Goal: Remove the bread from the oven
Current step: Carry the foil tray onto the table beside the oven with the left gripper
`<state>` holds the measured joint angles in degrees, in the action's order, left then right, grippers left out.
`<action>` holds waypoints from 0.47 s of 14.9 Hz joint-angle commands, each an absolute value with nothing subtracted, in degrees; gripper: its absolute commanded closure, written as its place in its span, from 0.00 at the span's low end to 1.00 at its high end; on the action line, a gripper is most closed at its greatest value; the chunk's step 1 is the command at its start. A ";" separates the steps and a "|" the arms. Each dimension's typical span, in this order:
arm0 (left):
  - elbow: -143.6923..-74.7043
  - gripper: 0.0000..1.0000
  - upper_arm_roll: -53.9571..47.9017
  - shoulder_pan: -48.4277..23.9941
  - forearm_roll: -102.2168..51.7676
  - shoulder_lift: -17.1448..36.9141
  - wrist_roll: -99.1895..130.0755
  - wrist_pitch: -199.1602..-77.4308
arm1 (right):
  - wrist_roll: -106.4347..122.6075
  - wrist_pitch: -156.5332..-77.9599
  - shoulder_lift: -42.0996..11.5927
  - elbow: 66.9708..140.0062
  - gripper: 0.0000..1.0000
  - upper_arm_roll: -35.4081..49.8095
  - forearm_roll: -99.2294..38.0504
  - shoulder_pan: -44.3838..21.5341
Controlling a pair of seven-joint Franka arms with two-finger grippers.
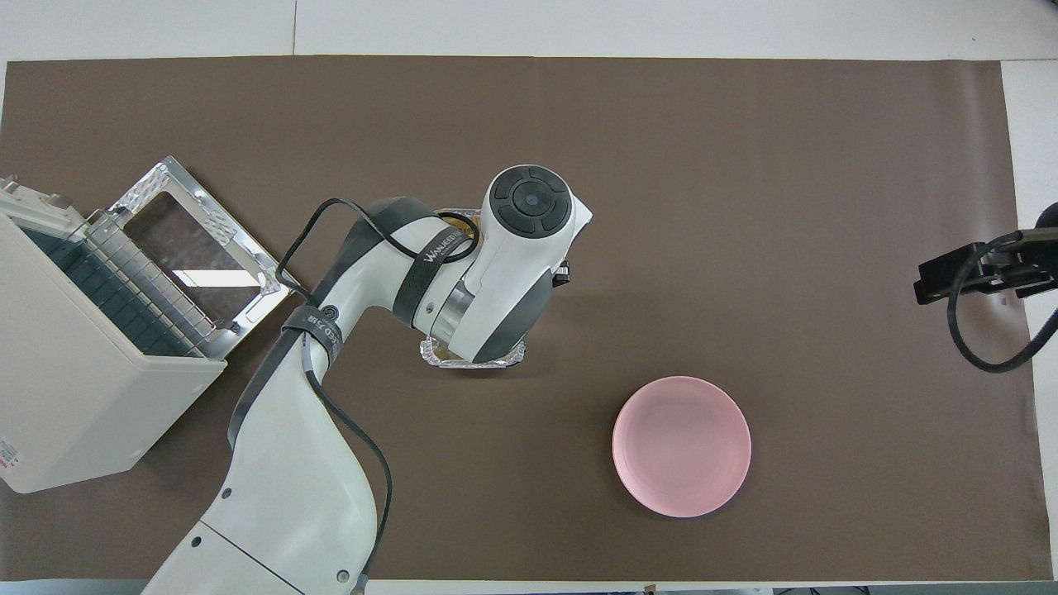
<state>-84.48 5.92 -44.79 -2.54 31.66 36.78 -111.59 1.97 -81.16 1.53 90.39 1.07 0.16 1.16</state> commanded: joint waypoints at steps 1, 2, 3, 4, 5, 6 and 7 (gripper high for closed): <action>-81.40 0.00 7.99 -44.92 -3.78 29.98 36.04 -107.51 | 3.25 -80.77 2.37 91.23 0.00 1.76 1.14 1.93; -81.13 0.00 8.61 -43.43 -3.78 28.49 35.69 -106.79 | 3.25 -80.77 2.37 91.23 0.00 1.67 1.14 1.93; -81.12 0.00 9.05 -40.72 -3.95 24.65 35.60 -105.74 | 3.25 -80.77 2.37 91.23 0.00 1.67 1.06 1.93; -81.12 0.00 9.05 -38.00 -3.87 21.91 35.60 -103.30 | 3.25 -80.77 2.37 91.23 0.00 1.67 1.05 1.93; -80.86 0.00 9.14 -35.45 -3.43 19.71 35.51 -100.31 | 3.25 -80.77 2.37 91.23 0.00 1.67 1.14 1.93; -80.86 0.00 9.31 -32.90 -3.25 17.08 35.42 -97.76 | 3.25 -80.77 2.37 91.23 0.00 1.76 1.06 1.93; -80.95 0.00 9.58 -29.74 -3.08 14.27 34.98 -95.21 | 3.25 -80.77 2.37 91.23 0.00 1.76 1.05 1.93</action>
